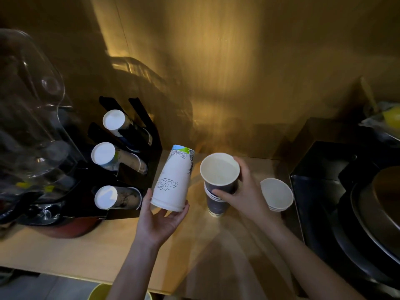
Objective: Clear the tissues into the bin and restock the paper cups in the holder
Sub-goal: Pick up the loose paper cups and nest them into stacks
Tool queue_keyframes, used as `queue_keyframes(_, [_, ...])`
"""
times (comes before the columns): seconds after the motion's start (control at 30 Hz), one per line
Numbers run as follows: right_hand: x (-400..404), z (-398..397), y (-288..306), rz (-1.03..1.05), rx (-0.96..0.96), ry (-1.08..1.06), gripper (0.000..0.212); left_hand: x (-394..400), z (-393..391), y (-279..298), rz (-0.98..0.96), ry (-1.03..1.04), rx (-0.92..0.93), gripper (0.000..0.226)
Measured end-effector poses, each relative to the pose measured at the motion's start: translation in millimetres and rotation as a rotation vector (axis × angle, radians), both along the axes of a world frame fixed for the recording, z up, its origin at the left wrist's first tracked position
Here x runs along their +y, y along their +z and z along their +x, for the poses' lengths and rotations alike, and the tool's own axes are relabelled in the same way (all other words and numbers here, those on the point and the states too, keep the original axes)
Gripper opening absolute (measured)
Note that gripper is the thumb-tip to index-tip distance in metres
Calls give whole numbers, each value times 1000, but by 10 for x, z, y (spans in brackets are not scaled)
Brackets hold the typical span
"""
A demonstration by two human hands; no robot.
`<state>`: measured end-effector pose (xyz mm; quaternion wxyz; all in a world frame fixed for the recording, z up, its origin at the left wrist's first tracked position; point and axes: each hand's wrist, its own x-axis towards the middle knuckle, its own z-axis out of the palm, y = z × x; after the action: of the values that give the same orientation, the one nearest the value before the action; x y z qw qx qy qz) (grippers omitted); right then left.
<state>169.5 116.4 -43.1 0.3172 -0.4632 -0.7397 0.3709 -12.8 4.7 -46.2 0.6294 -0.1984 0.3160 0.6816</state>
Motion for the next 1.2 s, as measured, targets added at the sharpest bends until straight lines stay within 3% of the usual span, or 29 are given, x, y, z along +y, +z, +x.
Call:
queue_keyframes(0.03, [-12, -8, -53, 2, -38, 18, 90, 0, 3, 20, 21, -8, 12, 42])
queue_keyframes(0.13, [-50, 1, -144, 49, -158, 47, 89, -6, -19, 41, 73, -36, 49, 87])
queue_keyframes(0.17, [-59, 17, -152, 85, -210, 53, 90, 5, -28, 45, 66, -42, 61, 92])
queue_keyframes(0.33, [-93, 92, -111, 158, -493, 109, 102, 84, -30, 144, 9, -13, 225, 34])
queue_keyframes(0.47, [-99, 38, 46, 230, -467, 89, 100, 124, -35, 140, 48, -69, 493, 37])
queue_keyframes(0.57, [-149, -60, 238, 525, -390, 67, 91, 143, 32, 132, 136, -109, 795, 42])
queue_keyframes(0.63, [-175, -124, 335, 732, -408, 116, 91, 159, 156, 267, 147, -131, 970, 59])
queue_keyframes(0.7, [-169, -159, 371, 789, -431, 166, 89, 209, 245, 366, 172, -132, 992, 82])
queue_keyframes(0.87, [-87, -31, 304, 679, -420, 126, 82, 306, 397, 502, 129, -151, 1145, 64])
queue_keyframes(1.0, [-50, 181, 282, 567, -373, 18, 84, 478, 335, 632, 128, -242, 1202, 64])
queue_keyframes(1.2, [36, 562, 337, 370, -234, -154, 86, 806, 387, 1063, 234, -303, 1314, 50])
